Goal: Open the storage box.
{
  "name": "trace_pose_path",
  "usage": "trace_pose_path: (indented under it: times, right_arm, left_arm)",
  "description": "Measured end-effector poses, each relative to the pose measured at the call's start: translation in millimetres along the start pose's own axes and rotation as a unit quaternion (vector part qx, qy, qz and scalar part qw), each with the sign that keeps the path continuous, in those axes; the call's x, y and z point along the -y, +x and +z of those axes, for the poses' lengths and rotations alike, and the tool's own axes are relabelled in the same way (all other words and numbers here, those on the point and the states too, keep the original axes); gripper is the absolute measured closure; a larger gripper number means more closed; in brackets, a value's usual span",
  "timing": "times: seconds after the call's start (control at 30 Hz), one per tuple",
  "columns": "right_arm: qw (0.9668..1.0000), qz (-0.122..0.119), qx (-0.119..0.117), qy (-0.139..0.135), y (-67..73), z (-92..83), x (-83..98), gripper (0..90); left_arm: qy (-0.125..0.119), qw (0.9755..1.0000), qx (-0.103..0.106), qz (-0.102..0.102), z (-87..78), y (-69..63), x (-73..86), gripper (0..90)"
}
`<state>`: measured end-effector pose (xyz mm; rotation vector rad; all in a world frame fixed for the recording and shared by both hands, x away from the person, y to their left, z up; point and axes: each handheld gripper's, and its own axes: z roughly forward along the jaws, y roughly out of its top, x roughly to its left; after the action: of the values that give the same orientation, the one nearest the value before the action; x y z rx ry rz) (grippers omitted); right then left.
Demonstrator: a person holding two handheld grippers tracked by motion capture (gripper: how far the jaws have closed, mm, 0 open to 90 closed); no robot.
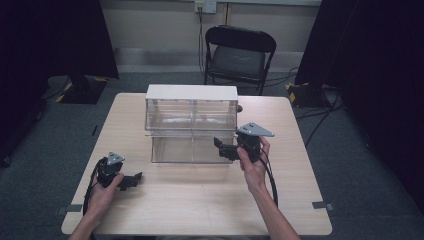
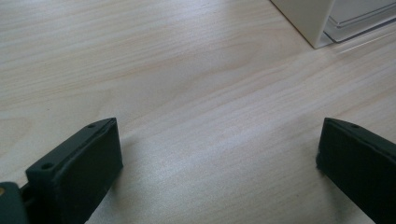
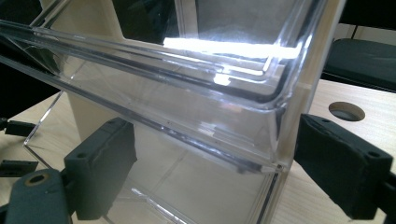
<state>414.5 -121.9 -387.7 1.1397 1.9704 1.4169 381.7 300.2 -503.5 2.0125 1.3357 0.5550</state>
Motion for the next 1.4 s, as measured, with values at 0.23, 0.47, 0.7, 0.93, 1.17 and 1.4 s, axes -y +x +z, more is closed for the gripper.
trace_pose_path:
  times: [0.23, 0.47, 0.7, 0.93, 1.17, 1.4]
  right_arm:
    - [1.0, 0.001, -0.001, 0.0, -0.1, 0.2, 0.0, 12.2]
    - [1.0, 0.002, -0.002, 0.0, -0.2, 0.5, 0.0, 12.2]
    - [1.0, 0.002, -0.003, -0.001, -0.1, 0.8, -0.2, 12.2]
    - [1.0, 0.003, -0.003, -0.001, -0.3, 0.9, -0.3, 12.2]
    - [1.0, 0.003, -0.004, 0.0, -0.6, 1.0, -0.4, 12.2]
    - [1.0, 0.005, -0.002, -0.001, 0.2, 0.7, -0.3, 12.2]
  left_arm:
    - [0.0, 1.0, 0.0, 0.001, 0.0, 0.1, 0.0, 0.0]
    - [0.0, 1.0, 0.0, 0.0, 0.0, 0.0, 0.0, 0.0]
    - [0.0, 1.0, 0.0, 0.001, 0.0, 0.0, 0.0, 0.0]
    - [0.0, 1.0, 0.0, 0.0, 0.0, 0.0, 0.0, 0.0]
    - [0.0, 1.0, 0.0, 0.0, 0.0, 0.0, 0.0, 0.0]
    - [0.0, 1.0, 0.0, 0.0, 0.0, 0.0, 0.0, 0.0]
